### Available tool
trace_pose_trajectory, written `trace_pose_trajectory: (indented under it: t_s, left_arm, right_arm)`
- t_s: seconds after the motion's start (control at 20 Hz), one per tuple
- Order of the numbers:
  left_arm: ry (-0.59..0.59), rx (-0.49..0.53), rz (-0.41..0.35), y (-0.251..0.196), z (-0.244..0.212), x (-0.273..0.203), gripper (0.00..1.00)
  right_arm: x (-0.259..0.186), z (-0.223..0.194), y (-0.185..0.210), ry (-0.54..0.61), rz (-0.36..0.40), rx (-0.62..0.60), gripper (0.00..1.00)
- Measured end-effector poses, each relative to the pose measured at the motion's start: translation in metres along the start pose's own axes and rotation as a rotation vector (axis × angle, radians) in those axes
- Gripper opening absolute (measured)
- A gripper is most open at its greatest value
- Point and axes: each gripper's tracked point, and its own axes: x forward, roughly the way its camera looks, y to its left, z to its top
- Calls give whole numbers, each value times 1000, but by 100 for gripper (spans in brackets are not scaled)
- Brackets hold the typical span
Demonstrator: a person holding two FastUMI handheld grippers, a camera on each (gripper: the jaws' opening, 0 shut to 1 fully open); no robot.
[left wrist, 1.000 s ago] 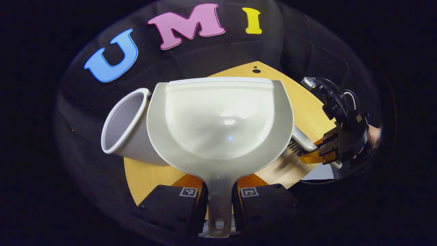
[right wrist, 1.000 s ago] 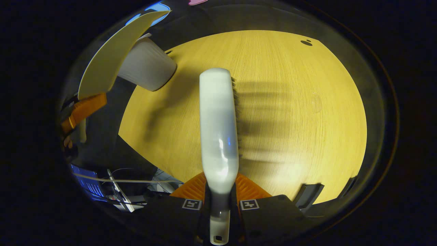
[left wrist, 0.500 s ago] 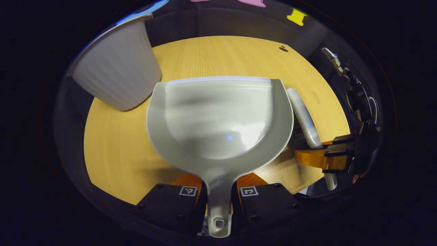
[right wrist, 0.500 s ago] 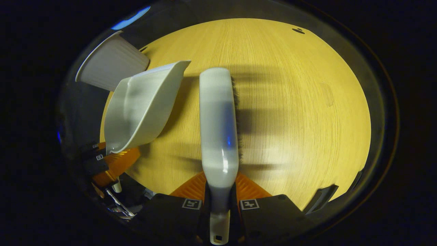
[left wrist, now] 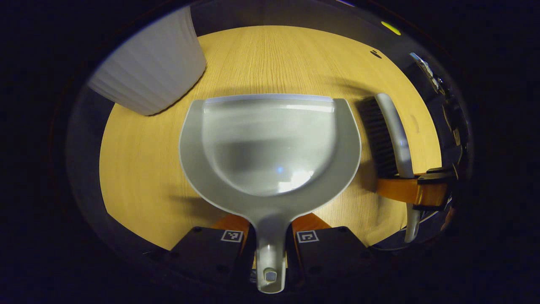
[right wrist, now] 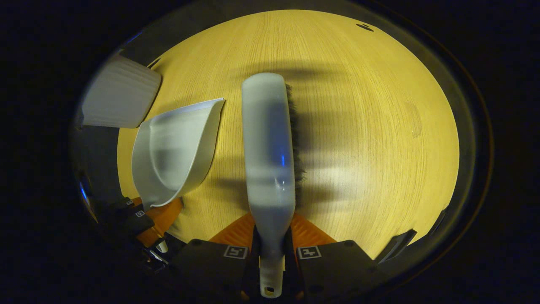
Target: Pick up the small broom and dustpan from the desktop, sweep the trash into the dustpan with the broom, and then empty the trash into the garbage bin.
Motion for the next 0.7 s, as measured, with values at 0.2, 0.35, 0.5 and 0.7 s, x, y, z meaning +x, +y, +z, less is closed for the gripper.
trace_pose_trajectory:
  t_s: [0.2, 0.35, 0.5, 0.7]
  left_arm:
    - [26, 0, -29, -3, -3, -1, 30]
    - [33, -15, -66, -14, -5, -8, 67]
    - [-13, 3, -46, -13, -6, -32, 75]
    - [-98, 29, -61, -16, -17, -90, 75]
  right_arm:
    - [-7, 0, 1, -1, 10, 12, 43]
    - [-18, 5, 2, -28, 26, -12, 58]
    - [-45, 16, 5, -103, 46, -42, 94]
    - [-105, 22, 15, -252, 91, -137, 96]
